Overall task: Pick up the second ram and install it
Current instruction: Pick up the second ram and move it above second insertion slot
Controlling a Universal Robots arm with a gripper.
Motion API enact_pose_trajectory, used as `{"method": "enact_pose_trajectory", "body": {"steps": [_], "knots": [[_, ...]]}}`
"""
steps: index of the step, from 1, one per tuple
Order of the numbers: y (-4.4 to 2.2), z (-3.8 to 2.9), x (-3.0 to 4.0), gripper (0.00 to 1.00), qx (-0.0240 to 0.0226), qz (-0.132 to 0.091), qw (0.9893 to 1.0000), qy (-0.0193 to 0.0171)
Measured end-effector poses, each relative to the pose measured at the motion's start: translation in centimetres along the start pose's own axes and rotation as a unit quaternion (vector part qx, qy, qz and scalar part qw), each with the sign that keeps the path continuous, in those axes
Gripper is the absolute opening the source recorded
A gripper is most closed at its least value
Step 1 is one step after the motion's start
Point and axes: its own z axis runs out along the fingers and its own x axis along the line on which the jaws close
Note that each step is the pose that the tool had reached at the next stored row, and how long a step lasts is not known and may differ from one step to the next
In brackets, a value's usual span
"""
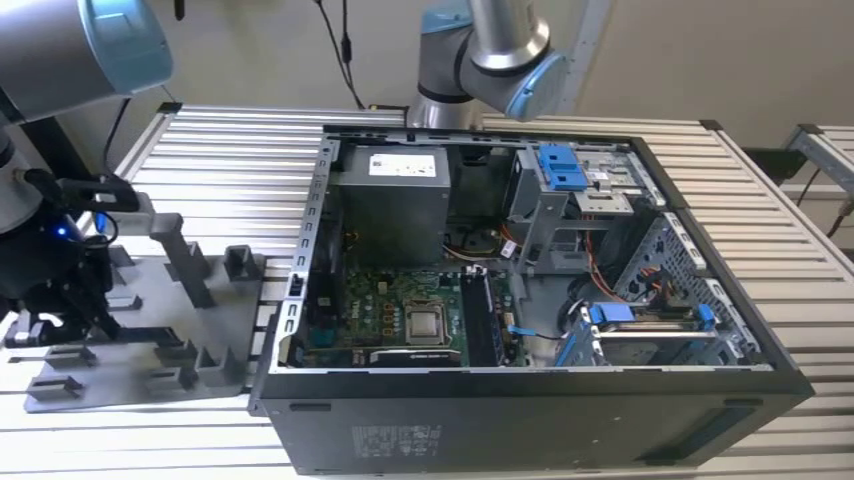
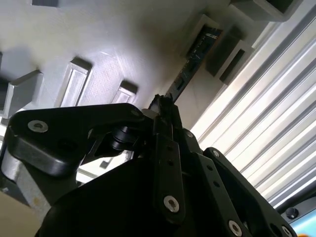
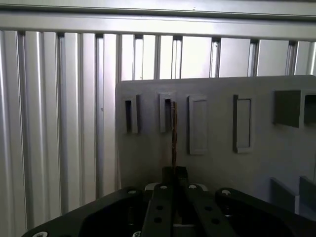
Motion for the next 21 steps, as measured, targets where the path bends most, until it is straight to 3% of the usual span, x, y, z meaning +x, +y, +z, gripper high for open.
{"method": "enact_pose_trajectory", "body": {"steps": [3, 10, 21], "knots": [[-0.01, -0.33, 0.00, 0.14, 0.0000, 0.004, 1.0000, -0.0013], [-0.01, -0.78, 0.00, 0.14, 0.0002, 0.021, 0.9997, -0.0098], [-0.05, -2.46, 0.00, 0.14, 0.0002, 0.027, 0.9996, -0.0102]]}}
